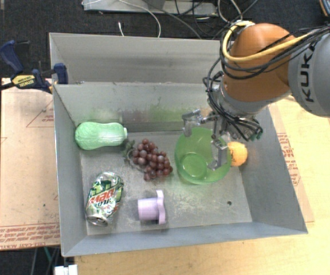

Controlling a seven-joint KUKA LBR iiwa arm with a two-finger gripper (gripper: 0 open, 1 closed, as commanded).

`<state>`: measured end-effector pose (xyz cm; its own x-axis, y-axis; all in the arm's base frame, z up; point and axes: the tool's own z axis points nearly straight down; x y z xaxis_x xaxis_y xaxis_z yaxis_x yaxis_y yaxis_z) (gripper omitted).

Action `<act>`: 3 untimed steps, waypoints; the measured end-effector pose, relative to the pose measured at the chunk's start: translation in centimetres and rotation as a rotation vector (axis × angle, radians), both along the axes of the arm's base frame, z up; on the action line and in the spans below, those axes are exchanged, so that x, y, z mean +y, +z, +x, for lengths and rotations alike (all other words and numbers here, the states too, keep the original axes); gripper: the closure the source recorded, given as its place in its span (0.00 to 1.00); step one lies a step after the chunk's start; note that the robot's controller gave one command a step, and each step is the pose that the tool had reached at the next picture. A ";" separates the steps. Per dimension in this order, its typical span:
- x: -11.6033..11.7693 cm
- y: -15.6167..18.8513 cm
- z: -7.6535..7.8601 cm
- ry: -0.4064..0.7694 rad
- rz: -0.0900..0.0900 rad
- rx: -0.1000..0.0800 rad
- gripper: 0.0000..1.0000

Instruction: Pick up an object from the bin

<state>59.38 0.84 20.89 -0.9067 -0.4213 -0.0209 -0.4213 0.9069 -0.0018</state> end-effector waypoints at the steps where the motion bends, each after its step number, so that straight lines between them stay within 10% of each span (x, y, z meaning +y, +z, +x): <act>1: 0.0 3.4 -0.2 -0.107 0.002 -0.001 0.00; 2: 3.5 -3.8 6.0 -0.114 0.006 -0.001 0.00; 3: 3.2 -3.1 5.2 -0.113 0.005 0.002 0.00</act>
Offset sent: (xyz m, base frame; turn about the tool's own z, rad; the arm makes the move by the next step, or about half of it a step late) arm 0.0582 0.0314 -0.0332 0.1178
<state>64.57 4.06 17.76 -0.9486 -0.3159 -0.0205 -0.3160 0.9488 0.0034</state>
